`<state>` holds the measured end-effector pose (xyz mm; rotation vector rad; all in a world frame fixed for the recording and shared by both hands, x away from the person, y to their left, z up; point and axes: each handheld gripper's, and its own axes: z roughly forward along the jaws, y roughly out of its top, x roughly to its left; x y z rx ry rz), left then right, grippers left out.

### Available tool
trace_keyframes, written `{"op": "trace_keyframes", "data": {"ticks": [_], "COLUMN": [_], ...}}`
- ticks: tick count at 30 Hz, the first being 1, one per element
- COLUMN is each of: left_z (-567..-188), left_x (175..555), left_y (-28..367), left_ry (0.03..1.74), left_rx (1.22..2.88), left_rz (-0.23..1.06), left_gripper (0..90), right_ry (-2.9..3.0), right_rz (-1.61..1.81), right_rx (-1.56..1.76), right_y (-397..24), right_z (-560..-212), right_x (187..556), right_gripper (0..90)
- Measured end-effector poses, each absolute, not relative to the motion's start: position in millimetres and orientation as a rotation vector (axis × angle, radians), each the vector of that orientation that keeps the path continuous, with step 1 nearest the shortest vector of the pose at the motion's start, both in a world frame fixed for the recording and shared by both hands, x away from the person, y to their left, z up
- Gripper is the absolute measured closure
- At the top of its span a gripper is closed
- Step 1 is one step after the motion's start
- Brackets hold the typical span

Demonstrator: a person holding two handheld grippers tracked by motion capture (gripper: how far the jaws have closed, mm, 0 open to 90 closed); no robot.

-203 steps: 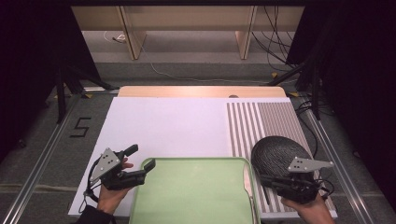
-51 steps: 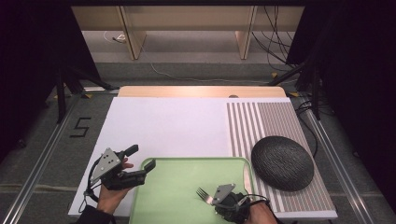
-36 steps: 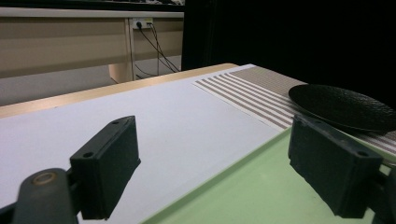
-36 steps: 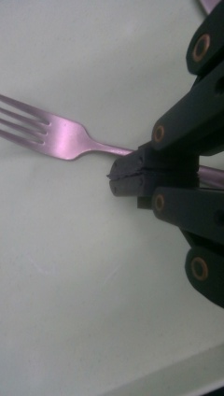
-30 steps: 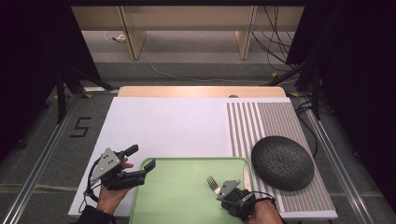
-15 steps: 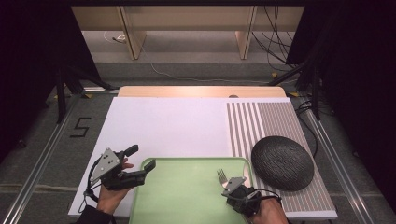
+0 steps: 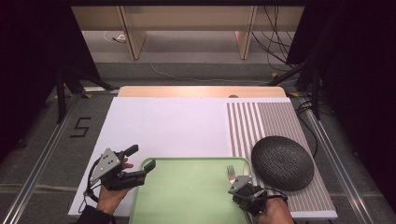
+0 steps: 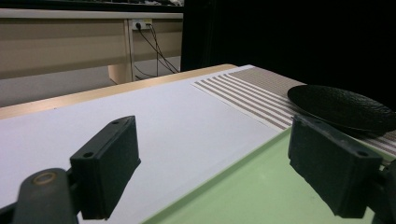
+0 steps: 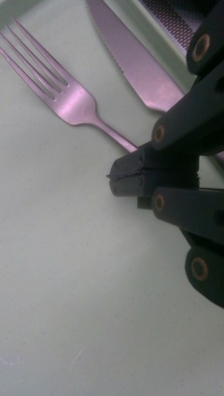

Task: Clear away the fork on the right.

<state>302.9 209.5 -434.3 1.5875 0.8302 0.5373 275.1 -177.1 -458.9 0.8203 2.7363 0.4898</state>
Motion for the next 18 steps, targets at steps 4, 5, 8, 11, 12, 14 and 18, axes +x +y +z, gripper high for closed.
{"op": "trace_keyframes", "data": {"ticks": [4, 5, 8, 11, 12, 14, 18], "left_z": [-434.3, -434.3, -434.4, -434.4, -434.4, -434.3, -434.4], "left_x": [302.8, 302.8, 302.9, 303.0, 303.0, 302.8, 302.9], "left_y": [209.4, 209.4, 209.4, 209.5, 209.4, 209.5, 209.5], "left_ry": [0.83, 0.83, 0.831, 0.832, 0.833, 0.832, 0.832], "left_rx": [1.588, 1.588, 1.589, 1.588, 1.587, 1.588, 1.588], "left_rz": [0.537, 0.537, 0.536, 0.536, 0.536, 0.537, 0.536], "left_gripper": [15.8, 15.8, 15.8, 15.8, 15.8, 15.8, 15.8], "right_ry": [2.725, 2.731, 2.724, 2.729, 2.721, 2.722, 2.723], "right_rz": [0.488, 0.488, 0.484, 0.481, 0.486, 0.482, 0.475], "right_rx": [0.851, 0.834, 0.863, 0.863, 0.872, 0.881, 0.888], "right_y": [-179.1, -180.2, -181.1, -184.1, -184.6, -185.9, -189.5], "right_z": [-458.7, -458.7, -458.5, -458.0, -458.2, -458.0, -457.2], "right_x": [275.5, 276.3, 276.3, 277.2, 277.4, 277.6, 278.4], "right_gripper": [90.0, 90.0, 90.0, 90.0, 90.0, 90.0, 90.0]}}
